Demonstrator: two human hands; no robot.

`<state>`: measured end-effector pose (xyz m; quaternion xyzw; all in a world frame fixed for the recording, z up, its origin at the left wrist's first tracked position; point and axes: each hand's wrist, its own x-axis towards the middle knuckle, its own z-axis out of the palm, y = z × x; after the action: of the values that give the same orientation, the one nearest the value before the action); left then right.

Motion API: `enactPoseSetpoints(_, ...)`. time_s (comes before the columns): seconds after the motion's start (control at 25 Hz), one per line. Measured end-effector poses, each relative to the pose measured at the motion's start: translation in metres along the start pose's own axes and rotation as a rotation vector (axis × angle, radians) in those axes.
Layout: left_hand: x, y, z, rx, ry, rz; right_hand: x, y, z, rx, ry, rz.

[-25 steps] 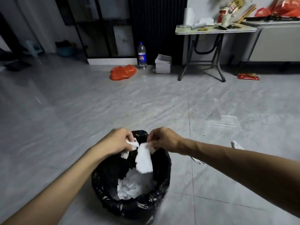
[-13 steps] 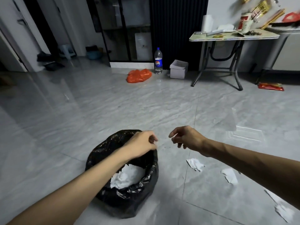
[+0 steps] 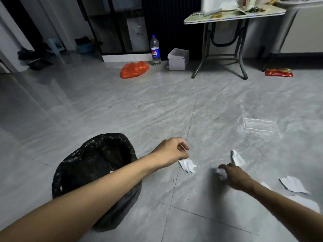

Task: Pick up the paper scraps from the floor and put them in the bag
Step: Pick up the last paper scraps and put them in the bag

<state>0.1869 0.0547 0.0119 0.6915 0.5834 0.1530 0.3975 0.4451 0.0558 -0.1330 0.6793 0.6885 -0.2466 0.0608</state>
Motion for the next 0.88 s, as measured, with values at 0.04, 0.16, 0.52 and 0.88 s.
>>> enactPoseSetpoints(0.04,0.010,-0.005,0.010,0.029,-0.008,-0.002,0.002,0.007,0.014,-0.032,0.011,0.003)
enactPoseSetpoints(0.16,0.044,-0.020,0.045,0.143,-0.056,0.007,0.001,0.018,0.036,-0.061,0.065,-0.023)
enactPoseSetpoints(0.52,0.114,-0.098,0.143,0.659,-0.079,-0.034,-0.042,0.081,0.026,0.202,0.481,0.305)
enactPoseSetpoints(0.88,0.134,-0.049,0.181,0.317,-0.012,0.357,-0.077,0.093,0.056,0.284,0.308,0.404)
